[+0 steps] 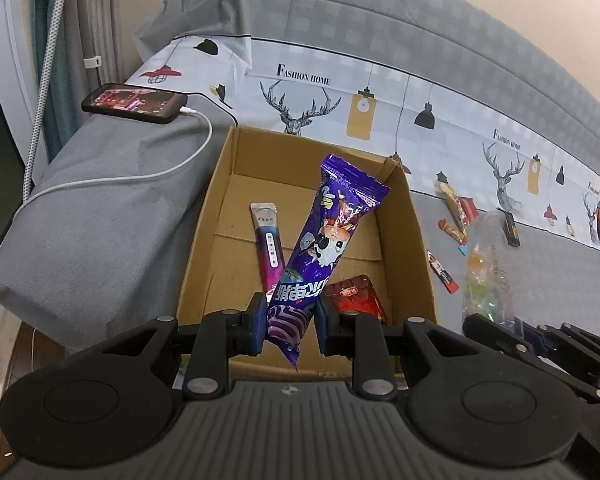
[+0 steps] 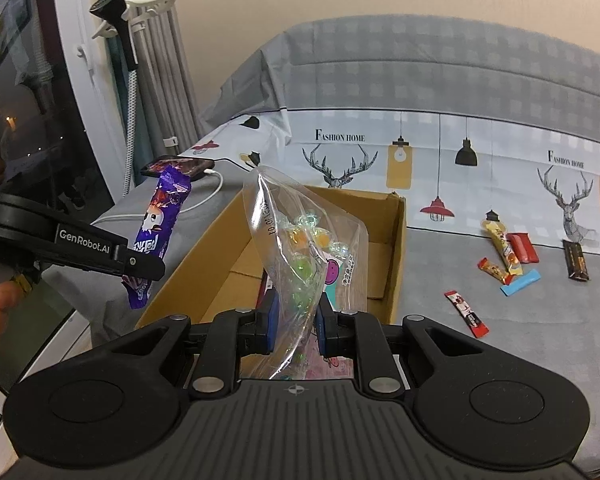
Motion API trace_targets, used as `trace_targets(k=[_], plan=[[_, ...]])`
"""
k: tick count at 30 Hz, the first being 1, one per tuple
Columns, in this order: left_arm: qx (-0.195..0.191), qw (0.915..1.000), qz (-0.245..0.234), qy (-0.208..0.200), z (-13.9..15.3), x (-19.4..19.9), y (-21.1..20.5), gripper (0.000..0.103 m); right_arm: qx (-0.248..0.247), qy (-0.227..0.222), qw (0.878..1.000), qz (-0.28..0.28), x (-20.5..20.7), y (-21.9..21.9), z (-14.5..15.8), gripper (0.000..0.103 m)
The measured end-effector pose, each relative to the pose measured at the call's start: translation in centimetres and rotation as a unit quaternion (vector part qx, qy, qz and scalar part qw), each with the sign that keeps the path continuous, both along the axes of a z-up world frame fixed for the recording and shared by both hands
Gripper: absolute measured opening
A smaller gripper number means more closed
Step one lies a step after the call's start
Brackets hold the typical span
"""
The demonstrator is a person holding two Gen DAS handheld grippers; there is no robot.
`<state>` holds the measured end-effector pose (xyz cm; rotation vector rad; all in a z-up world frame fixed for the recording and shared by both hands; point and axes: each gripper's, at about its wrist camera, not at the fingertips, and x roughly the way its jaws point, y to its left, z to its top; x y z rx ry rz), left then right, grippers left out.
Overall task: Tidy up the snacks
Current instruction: 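Lower the purple candy bar into the box with left while right lowers the candy bag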
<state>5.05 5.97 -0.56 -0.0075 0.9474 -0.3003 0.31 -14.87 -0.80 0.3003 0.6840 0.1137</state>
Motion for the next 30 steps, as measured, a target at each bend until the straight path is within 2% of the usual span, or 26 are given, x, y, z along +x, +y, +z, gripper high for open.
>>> trace_targets(k=[17, 30], plan=[[0.031, 0.9983, 0.005, 0.050, -5.2, 7.4, -2.1, 0.027, 0.019, 0.058, 0.998, 0.004, 8.2, -0.7, -4.8, 0.020], [0.071, 0.9939, 0.002, 0.084, -9.3, 11.3, -3.6, 0.028, 0.033, 0.100, 0.994, 0.006, 12.3, -0.7, -9.0, 0.021]])
